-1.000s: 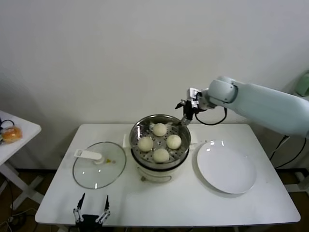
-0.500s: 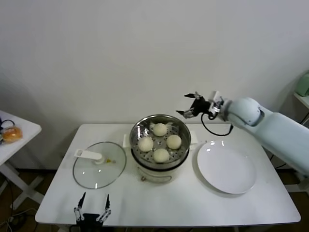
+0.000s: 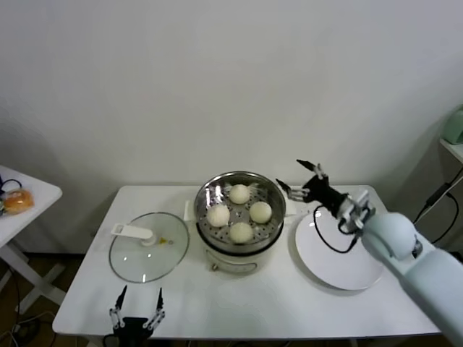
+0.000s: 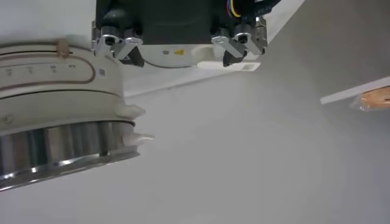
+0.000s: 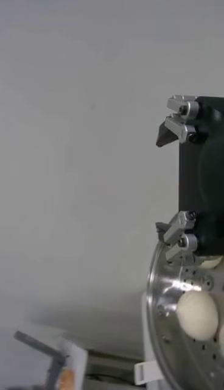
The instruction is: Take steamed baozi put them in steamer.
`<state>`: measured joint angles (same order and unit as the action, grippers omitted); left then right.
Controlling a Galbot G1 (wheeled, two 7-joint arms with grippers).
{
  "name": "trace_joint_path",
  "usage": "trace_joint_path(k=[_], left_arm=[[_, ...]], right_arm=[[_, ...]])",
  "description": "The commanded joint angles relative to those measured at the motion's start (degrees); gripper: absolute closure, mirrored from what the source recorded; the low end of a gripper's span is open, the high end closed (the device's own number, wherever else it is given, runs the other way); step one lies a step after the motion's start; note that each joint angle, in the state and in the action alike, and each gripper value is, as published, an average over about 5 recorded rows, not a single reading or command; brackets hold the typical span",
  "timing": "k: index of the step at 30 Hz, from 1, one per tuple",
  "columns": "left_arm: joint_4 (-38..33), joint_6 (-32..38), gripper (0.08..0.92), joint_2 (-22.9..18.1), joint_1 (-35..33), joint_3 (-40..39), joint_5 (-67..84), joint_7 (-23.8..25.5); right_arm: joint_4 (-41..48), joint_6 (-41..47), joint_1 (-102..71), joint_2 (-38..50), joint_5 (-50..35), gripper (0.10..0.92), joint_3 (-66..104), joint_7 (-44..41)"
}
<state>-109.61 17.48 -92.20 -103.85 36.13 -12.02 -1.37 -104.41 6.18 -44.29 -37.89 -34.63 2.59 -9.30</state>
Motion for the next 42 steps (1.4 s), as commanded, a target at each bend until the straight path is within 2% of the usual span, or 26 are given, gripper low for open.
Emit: trace_joint_path(k=[1,9,16,28,42], left_arm=[[0.06,0.09,0.177,-0.44,0.11,0.1,0.8,-0.05],[-0.15,0.13,0.177,-0.68,0.17,0.19,0.95,-0.2],[-0.45,0.06,0.177,-0.98,0.13,0.17,0.85,-0.25],[-1.25,-0.17,0.177,-1.32,-0.07,-0.2,1.0,-0.2],[-1.29,-0.28,0.177,-1.32,0.05,-0.31,1.02,-0.12]], right_arm=[[-7.41,-20.78,-45.07,-16.84,8.68,0.203,29.15,-0.29],[-5.49,-32.3,-53.98,-25.74,8.42,0.203,29.06,-0.4],[-2.24,-38.57,-57.59,-31.33,7.96,0.203,27.3,0.07],[0.2,-42.21,-60.56,-33.73,7.34,0.203,24.55,-0.11],[0.87,-42.26,-60.01,-34.07,7.67,0.203,24.07,0.02]])
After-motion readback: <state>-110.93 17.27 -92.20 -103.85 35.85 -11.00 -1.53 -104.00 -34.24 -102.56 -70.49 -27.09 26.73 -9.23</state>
